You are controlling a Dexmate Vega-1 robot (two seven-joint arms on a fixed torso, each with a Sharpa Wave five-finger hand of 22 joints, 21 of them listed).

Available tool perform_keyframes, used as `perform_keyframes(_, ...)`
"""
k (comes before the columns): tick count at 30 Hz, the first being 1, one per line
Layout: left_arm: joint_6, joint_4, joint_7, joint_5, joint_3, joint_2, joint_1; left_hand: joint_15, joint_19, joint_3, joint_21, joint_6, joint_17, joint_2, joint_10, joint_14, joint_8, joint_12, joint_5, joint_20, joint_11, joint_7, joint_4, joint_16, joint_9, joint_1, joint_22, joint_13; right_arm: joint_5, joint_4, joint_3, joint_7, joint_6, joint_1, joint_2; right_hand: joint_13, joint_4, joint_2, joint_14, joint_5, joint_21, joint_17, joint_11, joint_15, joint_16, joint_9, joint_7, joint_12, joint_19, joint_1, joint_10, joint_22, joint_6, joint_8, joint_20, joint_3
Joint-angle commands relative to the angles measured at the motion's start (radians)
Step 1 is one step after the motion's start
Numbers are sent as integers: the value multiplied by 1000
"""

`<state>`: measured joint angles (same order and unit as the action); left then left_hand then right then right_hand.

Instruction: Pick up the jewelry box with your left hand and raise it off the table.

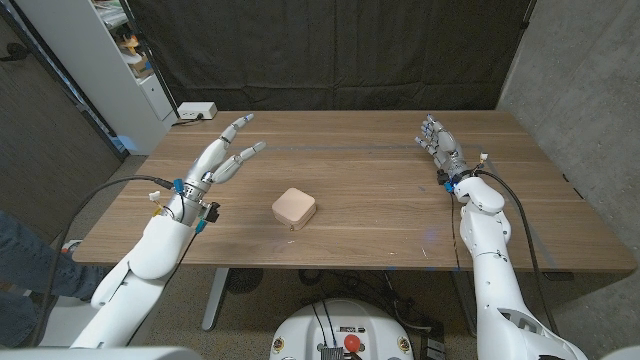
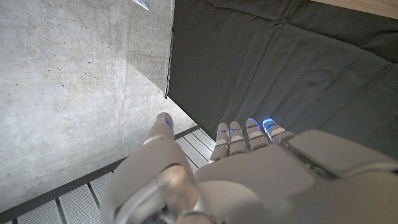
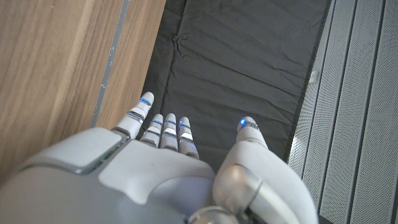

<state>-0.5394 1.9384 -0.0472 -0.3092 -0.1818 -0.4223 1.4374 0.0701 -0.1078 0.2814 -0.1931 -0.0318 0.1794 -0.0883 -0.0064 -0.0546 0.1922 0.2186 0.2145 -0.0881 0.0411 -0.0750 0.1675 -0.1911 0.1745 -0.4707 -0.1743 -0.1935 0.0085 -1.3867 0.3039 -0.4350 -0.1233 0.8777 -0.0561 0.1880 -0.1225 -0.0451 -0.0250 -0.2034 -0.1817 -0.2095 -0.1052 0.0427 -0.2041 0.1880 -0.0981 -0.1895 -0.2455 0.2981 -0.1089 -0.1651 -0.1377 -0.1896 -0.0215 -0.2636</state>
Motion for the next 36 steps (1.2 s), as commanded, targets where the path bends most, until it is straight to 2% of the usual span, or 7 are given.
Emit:
perform_keyframes(1, 19, 13, -11, -34, -9, -18, 7, 15, 0, 3, -3, 15, 2, 9, -13, 0, -4, -5, -2, -6, 3, -3, 8, 1, 5, -21, -1, -2, -4, 0, -6, 8, 6, -4, -3, 3, -3, 0, 0, -5, -7, 1, 0, 11, -3, 2, 5, -7, -2, 10, 0, -4, -2, -7, -6, 3)
perform_keyframes(23, 106, 79, 8, -111, -20, -72, 6, 15, 13, 12, -5, 42, 3, 30, -24, -2, -6, -8, 3, -16, -8, 2, 16, 1, 7, -68, 0, -4, -5, 16, -11, 21, -5, -14, -5, 3, -2, 0, 0, -5, -6, 1, 1, 10, -3, 2, 5, -7, -1, 9, 1, -4, -1, -7, -7, 5)
perform_keyframes(26, 118, 91, 7, -126, -23, -77, 11, 15, 15, 15, -5, 50, 3, 35, -26, -4, -7, -9, 5, -19, -16, 3, 17, 2, 7, -81, 0, -4, -4, 17, -12, 21, -7, -14, -5, 3, -3, 0, -1, -5, -6, 1, 1, 11, -3, 2, 4, -7, -1, 10, 1, -4, -2, -7, -6, 5)
perform_keyframes(36, 152, 133, 8, -179, -37, -96, 39, 19, 14, 20, -3, 63, 3, 45, -37, -14, -6, -11, 8, -24, -17, 7, 18, 5, 8, -107, 0, -6, -5, 17, -17, 18, -12, -12, -3, 3, -2, -1, 0, -6, -6, 1, 0, 11, -3, 2, 5, -6, 0, 10, 1, -4, -2, -7, -7, 6)
